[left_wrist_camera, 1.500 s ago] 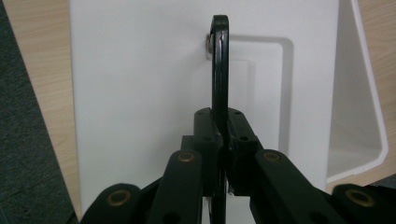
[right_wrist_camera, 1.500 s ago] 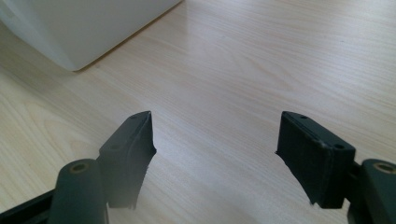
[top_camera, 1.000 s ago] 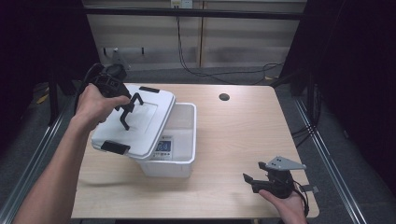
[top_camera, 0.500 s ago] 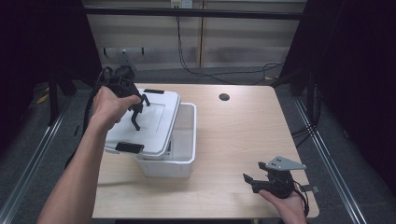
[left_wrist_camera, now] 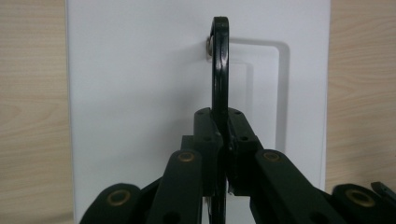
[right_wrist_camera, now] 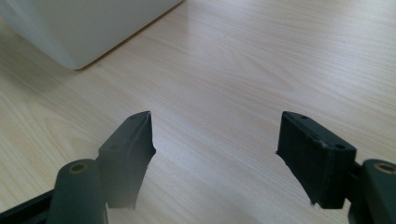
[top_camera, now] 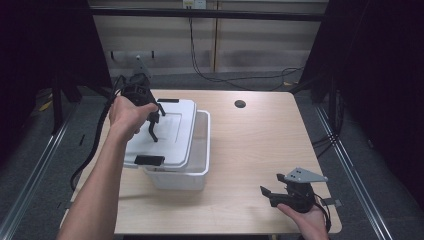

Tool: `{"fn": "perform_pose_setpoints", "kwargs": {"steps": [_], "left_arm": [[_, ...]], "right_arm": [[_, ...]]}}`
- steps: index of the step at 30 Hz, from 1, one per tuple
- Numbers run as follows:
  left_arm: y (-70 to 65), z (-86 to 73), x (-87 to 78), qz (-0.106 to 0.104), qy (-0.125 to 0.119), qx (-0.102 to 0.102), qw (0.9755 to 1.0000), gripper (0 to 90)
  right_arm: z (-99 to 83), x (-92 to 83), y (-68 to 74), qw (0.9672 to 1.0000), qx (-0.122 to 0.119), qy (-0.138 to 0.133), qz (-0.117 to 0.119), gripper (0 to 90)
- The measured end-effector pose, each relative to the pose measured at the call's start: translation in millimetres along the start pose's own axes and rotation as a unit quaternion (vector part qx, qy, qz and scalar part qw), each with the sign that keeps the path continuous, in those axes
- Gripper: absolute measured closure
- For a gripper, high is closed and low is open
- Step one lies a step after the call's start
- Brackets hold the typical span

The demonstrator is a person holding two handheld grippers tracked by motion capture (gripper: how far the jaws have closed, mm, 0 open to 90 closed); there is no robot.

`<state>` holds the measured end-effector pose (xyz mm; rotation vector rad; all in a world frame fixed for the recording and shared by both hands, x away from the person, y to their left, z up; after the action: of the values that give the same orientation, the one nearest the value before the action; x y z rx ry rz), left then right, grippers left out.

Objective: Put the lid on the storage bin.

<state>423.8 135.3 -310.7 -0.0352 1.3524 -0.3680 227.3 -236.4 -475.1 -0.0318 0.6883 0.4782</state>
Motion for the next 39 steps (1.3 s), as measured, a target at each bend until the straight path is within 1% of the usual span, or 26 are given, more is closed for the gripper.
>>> {"fn": "perform_pose_setpoints", "kwargs": {"steps": [1, 3, 5, 7, 9, 11, 13, 14, 15, 21, 22, 23, 24, 25, 26, 27, 28, 29, 30, 32, 33, 34, 35, 36, 37, 39], "left_arm": [[-1.6, 0.1, 1.1, -0.002, 0.006, 0.002, 1.0000, 84.9], [-5.1, 0.7, 2.0, -0.003, 0.000, 0.005, 1.0000, 84.9], [-7.2, 0.4, 3.3, -0.005, 0.002, 0.000, 1.0000, 85.0], [-8.9, 0.3, 5.1, -0.004, -0.003, -0.004, 1.0000, 84.9], [-11.3, -1.1, 7.2, -0.005, 0.008, -0.008, 0.9999, 84.9], [-15.6, -1.5, 8.3, -0.009, 0.007, -0.008, 0.9999, 84.9], [-17.6, -2.0, 9.4, -0.013, 0.004, -0.014, 0.9998, 84.9], [-18.3, -2.6, 10.0, -0.011, 0.006, -0.016, 0.9998, 84.9], [-18.8, -2.8, 10.0, -0.014, 0.009, -0.016, 0.9997, 84.9], [-19.4, -2.9, 11.4, -0.011, -0.003, -0.029, 0.9995, 84.8], [-19.5, -3.3, 11.4, -0.013, 0.000, -0.030, 0.9995, 84.9], [-20.8, -3.2, 12.9, -0.010, -0.003, -0.032, 0.9994, 84.8], [-21.4, -3.3, 13.6, -0.013, 0.001, -0.026, 0.9996, 84.8], [-22.3, -3.4, 15.4, -0.014, 0.004, -0.026, 0.9995, 84.8], [-23.6, -3.1, 17.5, -0.015, -0.001, -0.032, 0.9994, 84.8], [-24.2, -3.4, 19.0, -0.012, 0.004, -0.029, 0.9995, 84.8], [-25.2, -3.1, 20.1, -0.011, 0.002, -0.032, 0.9994, 84.8], [-25.3, -3.0, 20.3, -0.014, 0.001, -0.029, 0.9995, 84.8], [-26.1, -2.9, 21.0, -0.013, 0.002, -0.031, 0.9994, 84.8], [-26.6, -2.9, 21.8, -0.015, 0.002, -0.029, 0.9995, 84.8], [-27.6, -3.1, 22.8, -0.019, 0.005, -0.030, 0.9994, 84.8], [-28.8, -2.9, 24.1, -0.018, 0.001, -0.032, 0.9993, 84.8], [-28.9, -3.0, 24.2, -0.022, 0.000, -0.030, 0.9993, 84.8], [-29.2, -3.1, 24.1, -0.023, 0.005, -0.028, 0.9993, 84.8], [-30.1, -2.9, 25.3, -0.021, 0.000, -0.030, 0.9993, 84.8], [-29.7, -2.8, 25.5, -0.022, 0.003, -0.027, 0.9994, 84.8]], "right_arm": [[0.0, -0.1, 0.2, 1.0000, 0.001, 0.000, 0.000, 26.5], [0.0, -0.1, 0.4, 1.0000, 0.001, 0.000, 0.000, 26.5], [0.0, 0.1, 0.2, 1.0000, 0.000, 0.000, 0.000, 26.5], [0.0, 0.1, 0.4, 1.0000, 0.001, 0.001, 0.000, 26.5], [0.0, -0.1, 0.6, 1.0000, 0.000, 0.000, 0.000, 26.5], [0.1, 0.2, 0.5, 1.0000, 0.000, 0.000, 0.000, 26.5], [0.0, 0.0, 0.6, 1.0000, 0.000, 0.001, 0.000, 26.5], [0.1, -0.1, 0.6, 1.0000, 0.001, 0.000, 0.000, 26.5], [0.0, -0.3, 0.6, 1.0000, 0.001, 0.000, -0.001, 26.5], [-0.1, -0.3, 0.8, 1.0000, -0.001, 0.000, 0.000, 26.5], [-0.1, -0.3, 0.7, 1.0000, -0.001, 0.000, 0.000, 26.5], [0.0, -0.3, 0.8, 1.0000, -0.001, 0.000, -0.001, 26.5], [0.0, -0.3, 0.7, 1.0000, -0.001, 0.000, -0.001, 26.5], [0.0, -0.1, 0.7, 1.0000, 0.000, 0.001, -0.001, 26.5], [0.0, -0.2, 0.9, 1.0000, 0.000, 0.001, 0.000, 26.5], [0.0, -0.3, 1.0, 1.0000, 0.000, 0.001, 0.000, 26.5], [0.0, -0.3, 0.9, 1.0000, -0.001, 0.000, 0.000, 26.5], [0.0, -0.3, 0.8, 1.0000, -0.001, 0.000, 0.000, 26.5], [-0.1, -0.3, 0.7, 1.0000, 0.000, 0.000, 0.000, 26.5], [-0.2, -0.3, 0.7, 1.0000, 0.000, 0.000, 0.001, 26.5], [-0.2, -0.2, 0.7, 1.0000, 0.000, 0.000, 0.000, 26.5], [-0.2, -0.1, 0.7, 1.0000, 0.000, 0.001, 0.000, 26.5], [-0.1, -0.1, 0.8, 1.0000, 0.000, 0.001, 0.001, 26.5], [-0.1, -0.2, 1.0, 1.0000, -0.001, 0.001, 0.001, 26.5], [-0.2, -0.2, 1.0, 1.0000, -0.001, 0.001, 0.001, 26.5], [-0.2, -0.2, 0.9, 1.0000, -0.001, 0.001, 0.001, 26.5]]}}
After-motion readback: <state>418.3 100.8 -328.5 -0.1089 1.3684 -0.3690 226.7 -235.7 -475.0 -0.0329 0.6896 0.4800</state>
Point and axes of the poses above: each handheld gripper's, and its own axes: x roughly forward along the jaws, z roughly out of its top, y roughly to its left, the point moved 4 cm from there along x, roughly forward along the jaws, and after that the axes turned 6 degrees about x, right-handed, at the moved point
